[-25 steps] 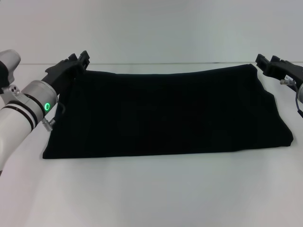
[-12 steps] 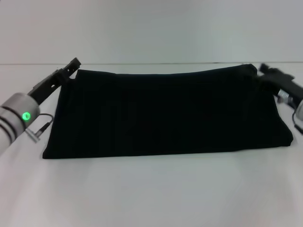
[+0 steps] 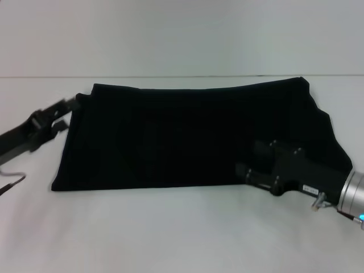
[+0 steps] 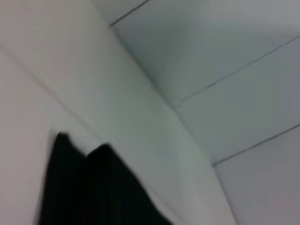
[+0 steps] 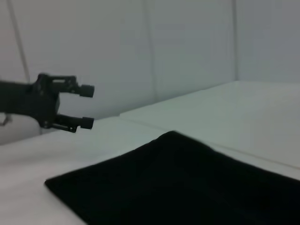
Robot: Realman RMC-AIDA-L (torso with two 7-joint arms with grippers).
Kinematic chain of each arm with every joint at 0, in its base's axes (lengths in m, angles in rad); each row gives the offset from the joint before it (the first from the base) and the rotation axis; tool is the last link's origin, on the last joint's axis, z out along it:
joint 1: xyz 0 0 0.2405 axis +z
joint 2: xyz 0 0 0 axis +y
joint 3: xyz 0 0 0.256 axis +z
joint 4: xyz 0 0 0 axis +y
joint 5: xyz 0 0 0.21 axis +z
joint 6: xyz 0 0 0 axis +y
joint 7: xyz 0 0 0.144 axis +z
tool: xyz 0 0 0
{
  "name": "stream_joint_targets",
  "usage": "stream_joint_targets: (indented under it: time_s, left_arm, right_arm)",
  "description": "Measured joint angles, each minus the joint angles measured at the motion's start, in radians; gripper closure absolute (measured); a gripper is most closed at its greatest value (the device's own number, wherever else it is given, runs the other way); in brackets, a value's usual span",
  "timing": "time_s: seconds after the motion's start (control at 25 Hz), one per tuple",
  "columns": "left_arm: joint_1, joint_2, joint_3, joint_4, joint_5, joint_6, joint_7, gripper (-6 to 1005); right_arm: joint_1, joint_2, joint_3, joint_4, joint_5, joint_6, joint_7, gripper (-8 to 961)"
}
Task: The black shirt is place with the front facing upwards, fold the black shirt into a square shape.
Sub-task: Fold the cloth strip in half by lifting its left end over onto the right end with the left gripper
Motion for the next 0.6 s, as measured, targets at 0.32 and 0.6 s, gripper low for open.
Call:
stream_joint_targets:
  time_s: [0.32, 0.6]
  left_arm:
    - [0.024, 0.033, -0.043, 0.133, 0.288, 0.158, -0.24, 172]
    - [-0.002, 0.059, -0.116, 0.176, 0.481, 0.237, -0.371, 174]
  right_arm:
    - [-0.002, 0.002, -0.032, 0.009, 0.0, 0.001, -0.019, 185]
    - [-0.001, 0.003, -0.034, 0.009, -0.011, 0.007, -0.018, 187]
